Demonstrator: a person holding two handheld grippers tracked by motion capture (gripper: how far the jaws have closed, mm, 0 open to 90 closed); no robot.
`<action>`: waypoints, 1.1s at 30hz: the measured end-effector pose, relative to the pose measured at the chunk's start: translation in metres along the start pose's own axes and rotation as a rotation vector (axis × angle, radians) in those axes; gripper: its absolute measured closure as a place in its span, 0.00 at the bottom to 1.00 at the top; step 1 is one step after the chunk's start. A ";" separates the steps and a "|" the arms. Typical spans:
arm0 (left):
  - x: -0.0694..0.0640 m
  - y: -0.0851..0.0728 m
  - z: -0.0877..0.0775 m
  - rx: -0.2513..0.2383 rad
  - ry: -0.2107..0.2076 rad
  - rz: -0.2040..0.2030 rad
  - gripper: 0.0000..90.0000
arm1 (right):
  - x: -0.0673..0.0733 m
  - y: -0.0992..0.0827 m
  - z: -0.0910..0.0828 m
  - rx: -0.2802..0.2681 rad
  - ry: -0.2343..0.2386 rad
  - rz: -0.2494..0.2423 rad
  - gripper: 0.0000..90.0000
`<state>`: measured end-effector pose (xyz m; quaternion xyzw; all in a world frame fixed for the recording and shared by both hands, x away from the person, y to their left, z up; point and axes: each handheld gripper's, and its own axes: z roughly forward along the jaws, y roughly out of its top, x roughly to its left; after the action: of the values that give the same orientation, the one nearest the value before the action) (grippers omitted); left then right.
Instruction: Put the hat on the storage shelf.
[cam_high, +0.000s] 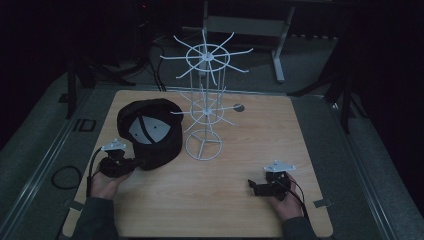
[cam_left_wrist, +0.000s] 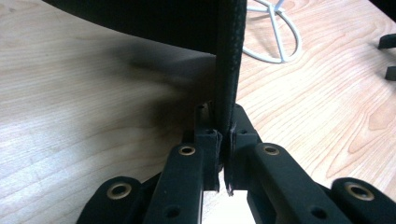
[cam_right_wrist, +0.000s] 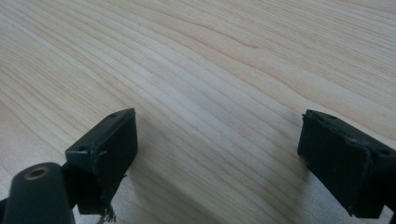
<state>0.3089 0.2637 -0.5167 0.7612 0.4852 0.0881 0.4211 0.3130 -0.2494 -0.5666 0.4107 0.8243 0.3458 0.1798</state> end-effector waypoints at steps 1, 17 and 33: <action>-0.001 0.001 -0.001 -0.003 0.009 0.003 0.96 | 0.000 0.000 0.000 0.000 0.000 0.000 0.13; -0.009 0.017 -0.022 -0.068 0.090 0.042 0.96 | 0.000 0.000 0.000 0.000 0.000 0.000 0.13; -0.016 0.033 -0.036 -0.099 0.179 0.082 0.96 | 0.000 0.000 0.000 -0.001 0.000 0.001 0.13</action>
<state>0.3028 0.2647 -0.4653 0.7479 0.4843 0.1970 0.4090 0.3130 -0.2493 -0.5666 0.4111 0.8239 0.3462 0.1796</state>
